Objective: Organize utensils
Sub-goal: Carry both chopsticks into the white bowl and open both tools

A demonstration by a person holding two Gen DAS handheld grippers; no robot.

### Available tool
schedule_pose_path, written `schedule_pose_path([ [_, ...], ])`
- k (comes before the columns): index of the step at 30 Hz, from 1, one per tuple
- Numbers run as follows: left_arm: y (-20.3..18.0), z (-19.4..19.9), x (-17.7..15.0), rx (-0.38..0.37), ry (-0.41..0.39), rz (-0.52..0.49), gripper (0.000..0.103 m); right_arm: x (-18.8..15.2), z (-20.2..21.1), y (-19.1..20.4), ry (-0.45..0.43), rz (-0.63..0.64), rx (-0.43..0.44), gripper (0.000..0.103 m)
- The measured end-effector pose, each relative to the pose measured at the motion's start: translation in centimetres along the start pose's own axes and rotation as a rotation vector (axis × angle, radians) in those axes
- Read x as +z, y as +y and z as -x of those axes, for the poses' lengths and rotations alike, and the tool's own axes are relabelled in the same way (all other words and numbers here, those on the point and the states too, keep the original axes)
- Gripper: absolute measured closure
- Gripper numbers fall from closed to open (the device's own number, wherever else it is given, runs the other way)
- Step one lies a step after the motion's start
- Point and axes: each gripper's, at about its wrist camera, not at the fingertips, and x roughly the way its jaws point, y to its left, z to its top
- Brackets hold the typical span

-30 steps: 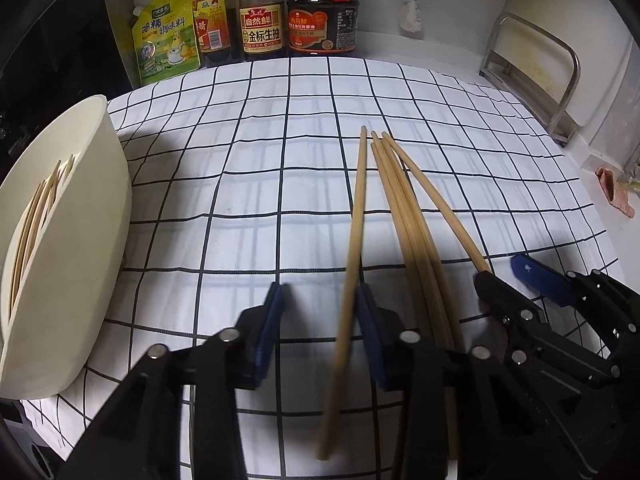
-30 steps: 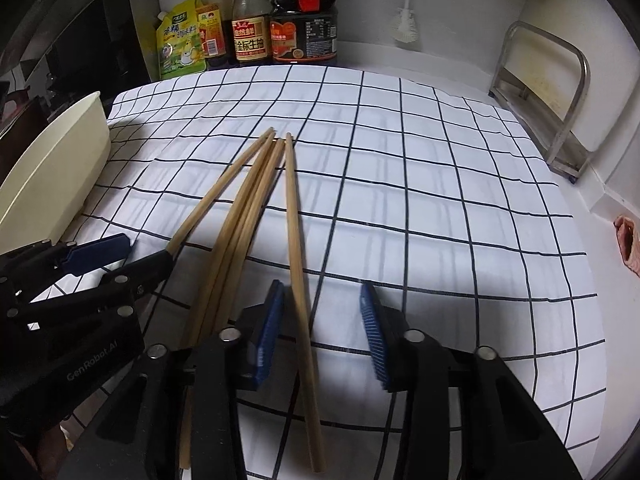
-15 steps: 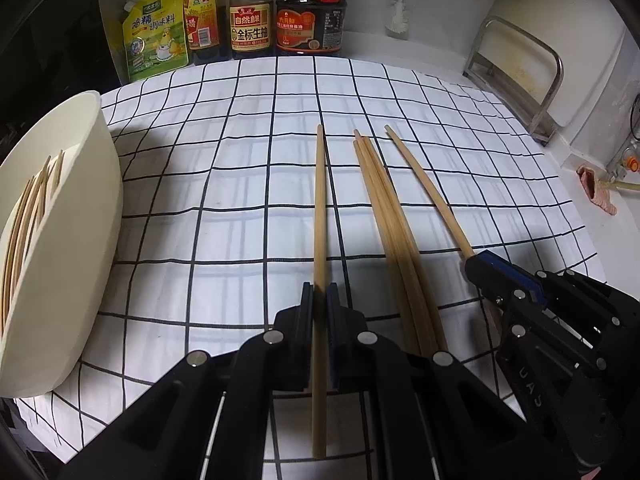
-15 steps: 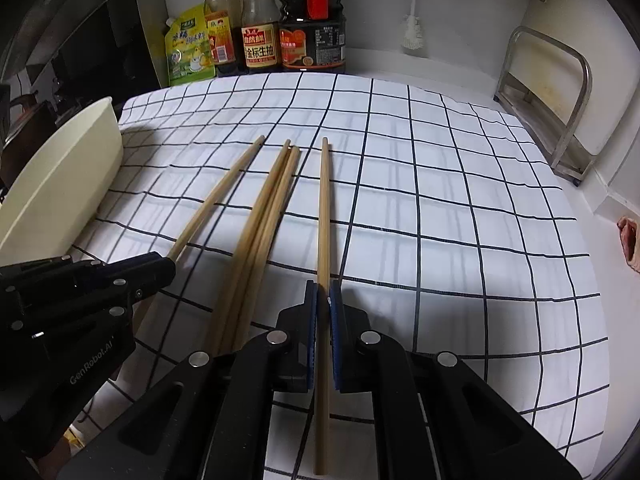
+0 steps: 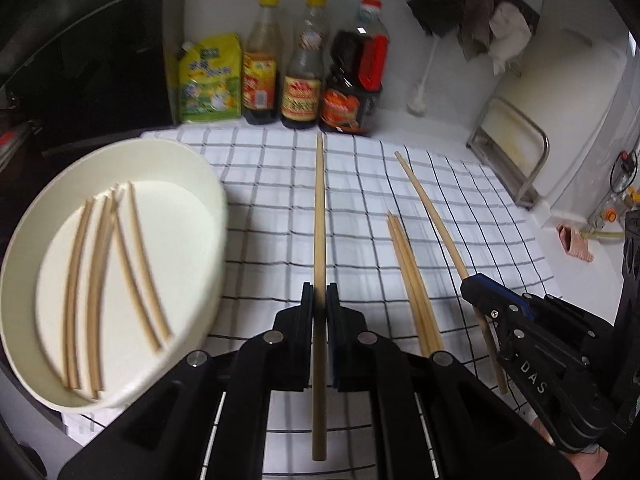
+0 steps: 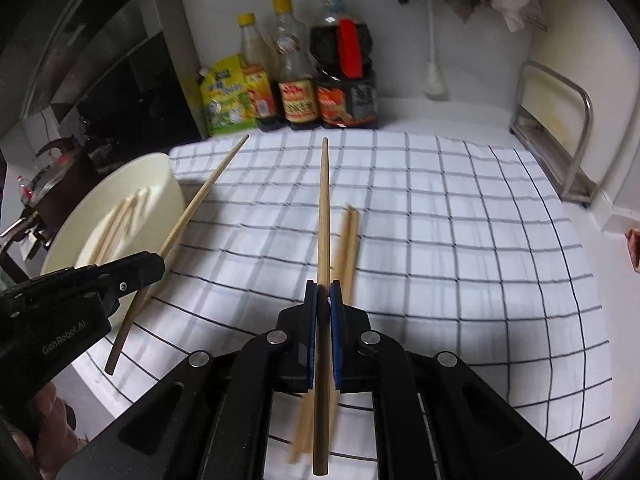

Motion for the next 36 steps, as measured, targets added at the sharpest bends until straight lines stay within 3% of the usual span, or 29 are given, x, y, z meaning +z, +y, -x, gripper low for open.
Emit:
schedule_pose_path([
  [8,8.1,3.1,1.4,0.095,-0.07,0.079,0.096,3.5,-2.0,8.4,-0.004,0.11,0.118,0.097],
  [17,16.5,2.9,1.3,0.204,-0.052,0.158,0.096,5.8,-6.7,17.7,0.051,0.211,0.237,0.097],
  [23,19.2,1.4,0.7,0.214,-0.009,0.189,0.096,5.5,-10.0,21.0,0.126,0.241,0.262,0.097],
  [28,20.1,0.4,0.1,0.211,0.021,0.211,0.095,4.9,-11.0,21.4,0.155,0.241,0.256,0.097],
  [29,20.3,0.4,0.0,0.212,0.02,0.217,0.092,5.0,-11.0,21.4,0.156,0.236,0.254,0.097],
  [31,20.6,0.6,0.0,0.217,0.012,0.224,0.074,5.1,-10.7,21.1,0.146,0.229,0.244,0.093],
  [33,20.8,1.0,-0.1,0.222,-0.002,0.228,0.064,5.1,-10.4,20.7,0.135,0.222,0.237,0.092],
  [36,21.0,1.3,-0.1,0.229,-0.008,0.231,0.063,5.0,-9.7,20.3,0.125,0.212,0.23,0.092],
])
